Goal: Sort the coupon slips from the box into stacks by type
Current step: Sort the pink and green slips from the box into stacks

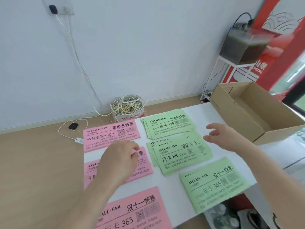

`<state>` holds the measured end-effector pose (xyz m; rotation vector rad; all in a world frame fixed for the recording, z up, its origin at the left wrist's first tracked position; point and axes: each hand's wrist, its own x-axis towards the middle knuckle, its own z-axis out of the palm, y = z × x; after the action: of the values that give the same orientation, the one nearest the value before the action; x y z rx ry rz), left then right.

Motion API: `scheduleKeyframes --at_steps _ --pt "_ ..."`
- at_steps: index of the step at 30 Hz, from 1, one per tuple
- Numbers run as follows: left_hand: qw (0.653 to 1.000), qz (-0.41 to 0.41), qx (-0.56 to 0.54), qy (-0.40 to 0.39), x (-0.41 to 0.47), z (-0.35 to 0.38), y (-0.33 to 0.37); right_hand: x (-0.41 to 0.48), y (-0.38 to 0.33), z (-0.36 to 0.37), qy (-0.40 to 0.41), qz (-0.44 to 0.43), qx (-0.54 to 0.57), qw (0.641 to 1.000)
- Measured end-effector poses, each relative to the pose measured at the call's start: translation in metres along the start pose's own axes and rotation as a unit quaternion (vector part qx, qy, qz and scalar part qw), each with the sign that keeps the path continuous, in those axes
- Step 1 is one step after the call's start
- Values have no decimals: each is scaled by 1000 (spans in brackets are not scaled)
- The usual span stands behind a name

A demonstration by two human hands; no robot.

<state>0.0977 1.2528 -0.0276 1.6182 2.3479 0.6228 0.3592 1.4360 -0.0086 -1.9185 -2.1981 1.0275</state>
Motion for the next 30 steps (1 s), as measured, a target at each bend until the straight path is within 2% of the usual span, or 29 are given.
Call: scheduleKeyframes --at_steps 2,4,7,9,11,16,21,26,28,30 --pt "999 23 29 -28 4 31 19 14 15 3 -16 14 -30 999" --pt "992 32 104 -59 10 64 34 28 26 10 -40 18 -48 998" --pt "976 -10 201 -87 16 103 54 50 38 25 -67 3 -76 995" --pt "968 -40 227 -96 18 117 66 63 44 34 -53 -25 -114 992" --pt "962 -59 252 -88 18 125 79 71 48 40 -48 -43 -100 993" --pt "953 -104 271 -87 11 142 99 85 53 39 -80 -62 -101 990" --pt "970 -145 189 -58 12 144 106 89 60 33 -101 -67 -143 982" --pt "978 -201 36 -41 22 141 121 86 63 39 -78 -82 -162 980" --pt "964 -241 -96 -63 31 144 128 85 64 41 -71 -85 -159 981" --pt "910 -278 -300 -72 39 147 135 84 65 42 -67 -86 -153 982"
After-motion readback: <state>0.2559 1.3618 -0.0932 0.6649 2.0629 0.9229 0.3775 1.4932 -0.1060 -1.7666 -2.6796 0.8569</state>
